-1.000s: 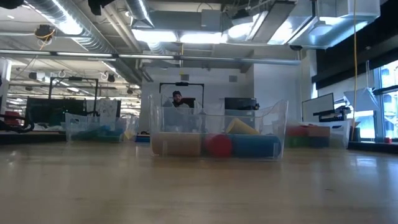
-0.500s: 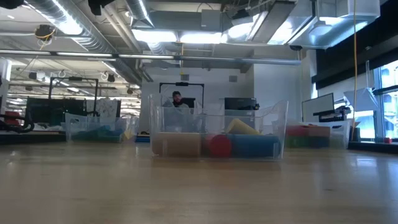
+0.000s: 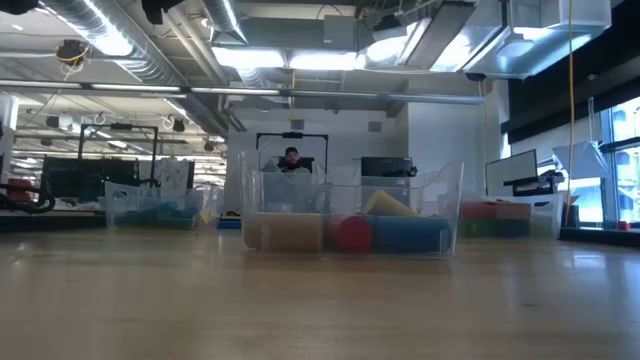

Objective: Sort blocks by size
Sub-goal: Put the blue rectangular block into the top left transparent bin

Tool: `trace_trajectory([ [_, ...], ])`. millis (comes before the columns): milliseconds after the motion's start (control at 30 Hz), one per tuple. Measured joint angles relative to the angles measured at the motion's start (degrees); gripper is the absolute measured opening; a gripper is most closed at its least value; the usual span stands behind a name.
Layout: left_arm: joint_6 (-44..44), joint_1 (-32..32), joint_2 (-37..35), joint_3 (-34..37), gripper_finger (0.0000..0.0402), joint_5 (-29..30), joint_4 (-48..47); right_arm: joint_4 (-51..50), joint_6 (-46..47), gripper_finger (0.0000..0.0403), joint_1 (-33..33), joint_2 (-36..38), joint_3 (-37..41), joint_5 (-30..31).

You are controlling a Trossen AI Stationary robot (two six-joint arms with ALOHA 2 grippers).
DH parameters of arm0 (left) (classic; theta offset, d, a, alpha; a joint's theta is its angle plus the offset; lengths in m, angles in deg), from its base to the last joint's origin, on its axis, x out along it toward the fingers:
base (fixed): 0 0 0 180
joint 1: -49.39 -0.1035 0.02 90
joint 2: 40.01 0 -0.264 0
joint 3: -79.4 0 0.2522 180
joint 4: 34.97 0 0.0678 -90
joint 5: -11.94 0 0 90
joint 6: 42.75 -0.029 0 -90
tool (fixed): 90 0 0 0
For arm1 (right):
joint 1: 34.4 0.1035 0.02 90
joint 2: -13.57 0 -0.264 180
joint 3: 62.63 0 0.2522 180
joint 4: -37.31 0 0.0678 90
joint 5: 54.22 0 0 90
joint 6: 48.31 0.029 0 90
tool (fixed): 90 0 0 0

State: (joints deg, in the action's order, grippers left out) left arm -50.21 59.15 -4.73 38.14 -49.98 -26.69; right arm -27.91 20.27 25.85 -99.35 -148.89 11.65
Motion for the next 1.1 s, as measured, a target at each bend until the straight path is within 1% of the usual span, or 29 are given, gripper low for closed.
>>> trace_trajectory([
  [233, 0.0, 0.0, 0.0, 0.0, 0.021, 0.0, 0.4, -3.0, 0.0, 0.0225, 0.1, 0.0, 0.1, 3.3],
  [400, 0.0, 0.0, 0.0, 0.0, 0.021, 0.0, 0.5, -7.9, -0.4, 0.0225, -1.3, 0.1, 0.1, 4.6],
  [633, 0.0, 0.0, 0.0, 0.0, 0.021, 0.0, 0.5, -11.0, -6.1, 0.0225, -5.1, 0.1, 0.2, 10.2],
  [833, 0.0, 0.0, 0.0, 0.0, 0.021, 0.0, 0.5, -13.6, -10.2, 0.0225, -10.0, 0.1, 0.2, 15.7],
  [1100, 0.0, 0.0, 0.0, 0.0, 0.021, 0.0, 0.5, -14.5, -18.3, 0.0225, -19.3, 0.8, 0.0, 18.3],
])
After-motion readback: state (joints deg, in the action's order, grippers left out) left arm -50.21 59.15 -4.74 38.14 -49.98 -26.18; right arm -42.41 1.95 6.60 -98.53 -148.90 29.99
